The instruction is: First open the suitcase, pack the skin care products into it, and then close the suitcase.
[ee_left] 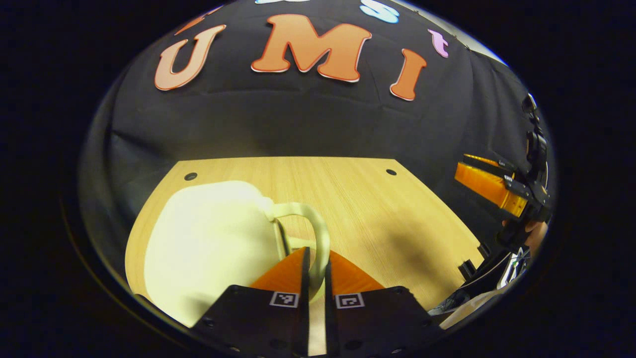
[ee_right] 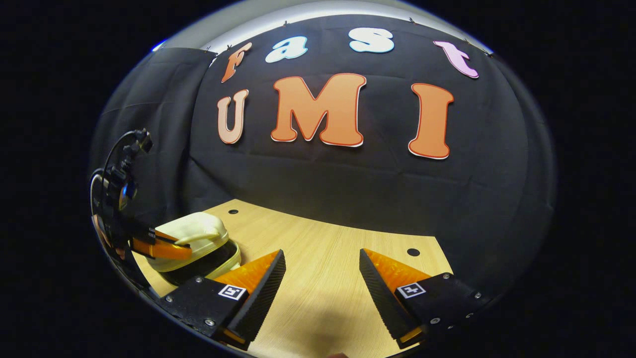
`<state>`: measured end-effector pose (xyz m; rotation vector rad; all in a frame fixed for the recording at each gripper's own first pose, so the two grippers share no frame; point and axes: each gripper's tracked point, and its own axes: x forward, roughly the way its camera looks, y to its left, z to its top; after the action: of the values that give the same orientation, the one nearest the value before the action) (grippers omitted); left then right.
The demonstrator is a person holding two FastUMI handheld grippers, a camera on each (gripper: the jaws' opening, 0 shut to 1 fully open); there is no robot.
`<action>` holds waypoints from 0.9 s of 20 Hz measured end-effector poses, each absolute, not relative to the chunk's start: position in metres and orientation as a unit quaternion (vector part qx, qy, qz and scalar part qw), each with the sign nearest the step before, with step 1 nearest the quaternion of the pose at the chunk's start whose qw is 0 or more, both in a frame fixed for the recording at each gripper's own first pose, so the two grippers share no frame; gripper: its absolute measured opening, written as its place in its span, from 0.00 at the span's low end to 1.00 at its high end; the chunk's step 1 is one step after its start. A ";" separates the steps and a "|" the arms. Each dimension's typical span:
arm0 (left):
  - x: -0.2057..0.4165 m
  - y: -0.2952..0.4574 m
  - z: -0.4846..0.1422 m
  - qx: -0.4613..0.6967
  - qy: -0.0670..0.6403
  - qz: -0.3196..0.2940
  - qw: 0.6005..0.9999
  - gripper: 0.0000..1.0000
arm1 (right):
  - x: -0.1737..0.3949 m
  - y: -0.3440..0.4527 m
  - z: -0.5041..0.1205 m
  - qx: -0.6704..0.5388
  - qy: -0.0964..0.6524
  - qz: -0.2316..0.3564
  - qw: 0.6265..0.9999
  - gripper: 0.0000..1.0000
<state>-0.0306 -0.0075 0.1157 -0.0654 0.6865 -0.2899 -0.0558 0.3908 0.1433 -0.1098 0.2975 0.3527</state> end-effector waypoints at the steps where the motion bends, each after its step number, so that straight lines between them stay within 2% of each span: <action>1: -0.032 -0.010 0.105 -0.021 0.348 -0.138 0.927 0.19 | -0.058 0.384 0.146 -0.054 0.149 0.174 0.972 0.95; 2: -0.035 -0.015 0.095 -0.015 0.361 -0.140 0.922 0.21 | -0.060 0.383 0.146 -0.051 0.149 0.174 0.972 0.95; 4: -0.035 -0.025 0.089 -0.009 0.363 -0.145 0.921 0.31 | -0.061 0.383 0.148 -0.049 0.145 0.174 0.973 0.95; 5: -0.031 -0.029 0.094 -0.003 0.355 -0.145 0.924 0.31 | -0.062 0.382 0.150 -0.049 0.141 0.173 0.974 0.95; 9: -0.022 -0.040 0.141 0.000 0.289 -0.132 0.948 0.53 | -0.065 0.387 0.164 -0.041 0.118 0.169 0.978 0.95; 11: -0.012 -0.043 0.169 0.000 0.255 -0.121 0.959 0.75 | -0.064 0.390 0.176 -0.042 0.097 0.166 0.980 0.95; 12: -0.010 -0.039 0.182 0.003 0.237 -0.109 0.965 0.93 | -0.063 0.393 0.182 -0.044 0.088 0.164 0.982 0.95; 13: -0.009 -0.036 0.199 0.005 0.221 -0.101 0.970 0.96 | -0.063 0.395 0.188 -0.044 0.080 0.164 0.982 0.94; 14: -0.008 -0.034 0.214 0.005 0.205 -0.090 0.975 0.96 | -0.063 0.397 0.192 -0.043 0.077 0.162 0.983 0.99; 15: -0.005 -0.031 0.230 0.006 0.187 -0.079 0.979 0.96 | -0.063 0.399 0.195 -0.035 0.080 0.165 0.982 0.94; 16: -0.002 -0.028 0.245 0.008 0.166 -0.062 0.984 0.96 | -0.066 0.404 0.199 -0.023 0.078 0.171 0.982 0.94; 17: 0.001 -0.023 0.262 0.008 0.144 -0.048 0.988 0.96 | -0.066 0.406 0.208 -0.016 0.070 0.172 0.983 0.99; 18: -0.002 -0.020 0.273 0.006 0.124 -0.034 0.992 0.96 | -0.065 0.407 0.215 -0.015 0.062 0.170 0.983 0.94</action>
<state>-0.0022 -0.0205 0.2730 0.0113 0.2483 -0.0684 -0.0654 0.4066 0.2145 -0.0302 0.1237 0.3420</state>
